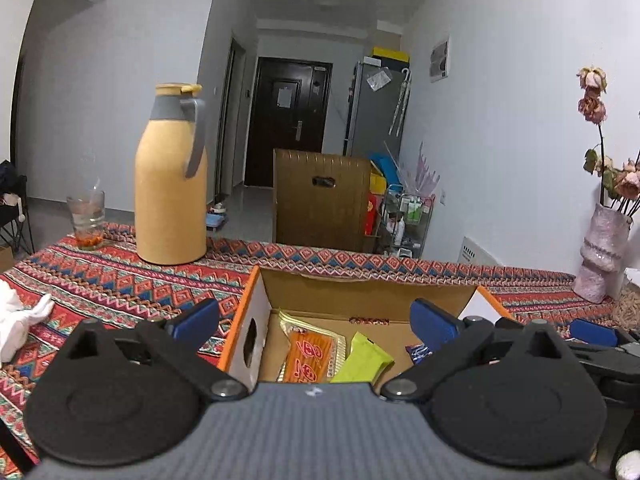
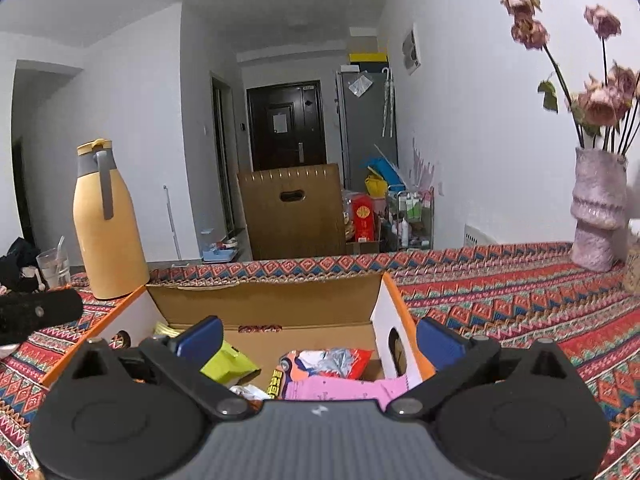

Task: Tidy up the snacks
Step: 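Move both grippers back over the snack pile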

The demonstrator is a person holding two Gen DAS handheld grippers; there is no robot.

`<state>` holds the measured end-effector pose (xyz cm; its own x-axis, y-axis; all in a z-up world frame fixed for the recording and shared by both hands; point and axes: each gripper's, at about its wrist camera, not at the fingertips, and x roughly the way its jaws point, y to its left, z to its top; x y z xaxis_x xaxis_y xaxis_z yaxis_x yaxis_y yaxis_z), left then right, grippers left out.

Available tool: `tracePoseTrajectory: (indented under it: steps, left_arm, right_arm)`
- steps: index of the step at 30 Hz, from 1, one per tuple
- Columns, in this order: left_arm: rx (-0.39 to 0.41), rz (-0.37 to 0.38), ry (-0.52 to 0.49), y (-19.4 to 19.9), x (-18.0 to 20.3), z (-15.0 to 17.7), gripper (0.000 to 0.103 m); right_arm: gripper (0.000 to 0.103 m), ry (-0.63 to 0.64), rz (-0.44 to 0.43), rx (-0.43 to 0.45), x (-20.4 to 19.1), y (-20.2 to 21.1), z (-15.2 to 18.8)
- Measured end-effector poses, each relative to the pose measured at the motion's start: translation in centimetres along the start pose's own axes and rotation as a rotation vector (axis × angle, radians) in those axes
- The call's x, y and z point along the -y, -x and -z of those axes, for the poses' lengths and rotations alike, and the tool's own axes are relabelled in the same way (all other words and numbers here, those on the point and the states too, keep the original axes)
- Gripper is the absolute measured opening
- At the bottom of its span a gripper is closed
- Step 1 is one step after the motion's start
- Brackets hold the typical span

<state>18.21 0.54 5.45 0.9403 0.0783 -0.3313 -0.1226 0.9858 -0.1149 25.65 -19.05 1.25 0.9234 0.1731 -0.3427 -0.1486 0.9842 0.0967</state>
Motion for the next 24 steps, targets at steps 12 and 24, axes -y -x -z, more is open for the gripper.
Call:
tracePoseTrajectory:
  steps: [12,24]
  left_arm:
    - [-0.003,0.037,-0.015,6.2,-1.4,1.2,0.103]
    - [-0.079,0.050,-0.064,10.7,-3.1,6.7,0.103]
  right_arm:
    - [0.103,0.053,-0.028,0.014,-0.6,6.0,0.1]
    - [0.103,0.069,-0.093,-0.062,-0.4,13.2,5.3]
